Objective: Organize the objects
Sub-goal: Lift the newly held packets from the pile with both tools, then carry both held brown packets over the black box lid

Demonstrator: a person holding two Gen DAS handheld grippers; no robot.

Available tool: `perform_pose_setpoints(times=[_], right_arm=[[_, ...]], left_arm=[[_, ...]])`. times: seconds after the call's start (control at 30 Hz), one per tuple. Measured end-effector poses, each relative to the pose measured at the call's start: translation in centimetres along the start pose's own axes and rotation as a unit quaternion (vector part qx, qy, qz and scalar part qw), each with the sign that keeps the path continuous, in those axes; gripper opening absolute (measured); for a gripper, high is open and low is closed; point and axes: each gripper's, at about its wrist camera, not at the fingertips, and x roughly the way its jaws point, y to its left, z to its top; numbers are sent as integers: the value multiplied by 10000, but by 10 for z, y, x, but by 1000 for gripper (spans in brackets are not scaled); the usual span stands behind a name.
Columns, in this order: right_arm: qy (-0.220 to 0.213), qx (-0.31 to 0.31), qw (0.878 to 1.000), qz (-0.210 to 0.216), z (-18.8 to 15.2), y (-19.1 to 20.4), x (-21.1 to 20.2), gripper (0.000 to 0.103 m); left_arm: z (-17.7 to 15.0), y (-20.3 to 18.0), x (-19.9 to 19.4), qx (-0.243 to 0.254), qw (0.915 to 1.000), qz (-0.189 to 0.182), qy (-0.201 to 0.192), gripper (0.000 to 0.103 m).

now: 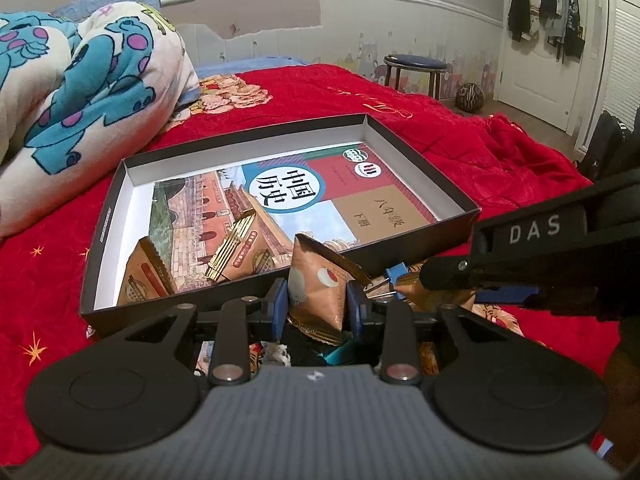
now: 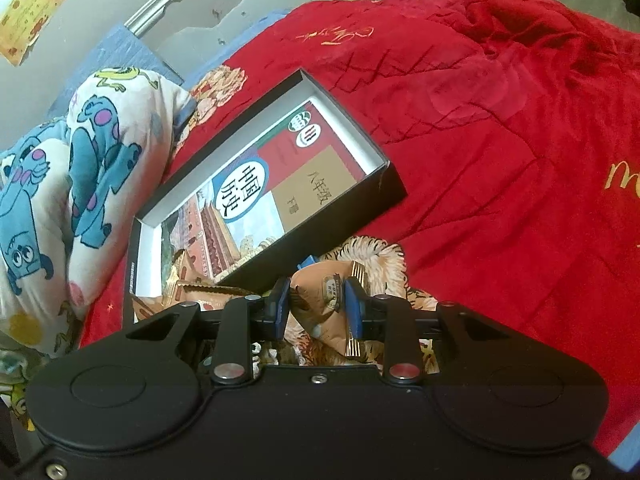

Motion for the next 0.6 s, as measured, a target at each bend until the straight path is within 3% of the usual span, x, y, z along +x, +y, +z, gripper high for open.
perform_pose_setpoints(times=[0.6], right_arm=[[-385,-89,9990,201,7,4,-21,28]], left_arm=[[5,5,-16,-196,9989,-189,-395,35]])
